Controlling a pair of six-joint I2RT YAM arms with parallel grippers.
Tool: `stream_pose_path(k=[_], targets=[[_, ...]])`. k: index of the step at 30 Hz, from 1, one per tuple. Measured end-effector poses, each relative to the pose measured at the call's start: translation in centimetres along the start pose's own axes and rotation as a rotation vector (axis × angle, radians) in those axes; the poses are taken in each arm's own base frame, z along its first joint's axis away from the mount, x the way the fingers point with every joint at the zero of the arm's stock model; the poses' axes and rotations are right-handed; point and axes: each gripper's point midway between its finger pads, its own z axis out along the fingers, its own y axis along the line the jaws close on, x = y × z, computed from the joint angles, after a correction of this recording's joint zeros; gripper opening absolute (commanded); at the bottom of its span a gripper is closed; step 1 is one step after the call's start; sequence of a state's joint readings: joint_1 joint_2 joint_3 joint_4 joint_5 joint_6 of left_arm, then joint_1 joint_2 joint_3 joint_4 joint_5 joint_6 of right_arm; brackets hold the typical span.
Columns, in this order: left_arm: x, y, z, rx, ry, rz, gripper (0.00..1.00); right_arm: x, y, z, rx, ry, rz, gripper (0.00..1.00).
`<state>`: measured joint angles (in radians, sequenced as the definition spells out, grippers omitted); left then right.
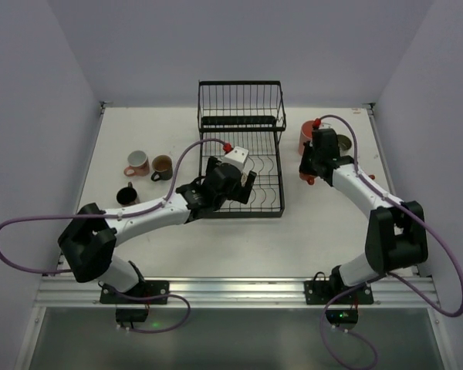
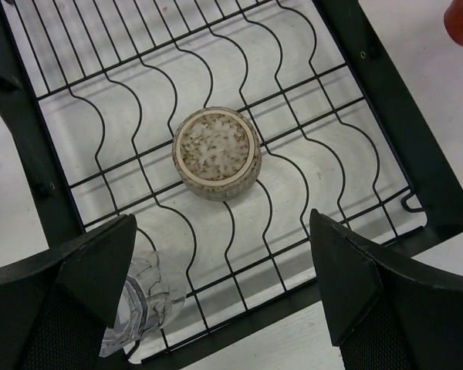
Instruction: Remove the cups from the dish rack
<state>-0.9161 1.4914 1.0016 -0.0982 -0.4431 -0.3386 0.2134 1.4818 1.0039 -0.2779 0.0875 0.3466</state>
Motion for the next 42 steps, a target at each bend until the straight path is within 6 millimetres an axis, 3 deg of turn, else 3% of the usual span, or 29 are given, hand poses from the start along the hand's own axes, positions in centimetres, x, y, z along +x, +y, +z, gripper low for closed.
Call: stream_pose_path(k=[6,13,26,34,42], targets=[[1.3,0.6,2.1,-0.028,0.043,0.025,1.00,-0.3,0.4,2.8,0.012,0.038,-0.013,0.00],[2.9,1.5,4.7,-0.044,0.098,0.027,1.00,1.0,0.1,4.8,0.034,0.095,-0.019,0.01],[3.3,0.4,7.8,-0.020,0.102,0.058,1.00,0.3,0.3,5.0,0.037,0.094,-0.023,0.25],[4.1,0.4,8.7,-0.025,0.117,0.067,1.00,0.4,0.3,5.1,0.038,0.098,-0.026,0.29],[4.2,0.5,9.1,-0.029,0.121,0.067,1.00,0.5,0.6,5.1,0.024,0.102,-0.028,0.44]])
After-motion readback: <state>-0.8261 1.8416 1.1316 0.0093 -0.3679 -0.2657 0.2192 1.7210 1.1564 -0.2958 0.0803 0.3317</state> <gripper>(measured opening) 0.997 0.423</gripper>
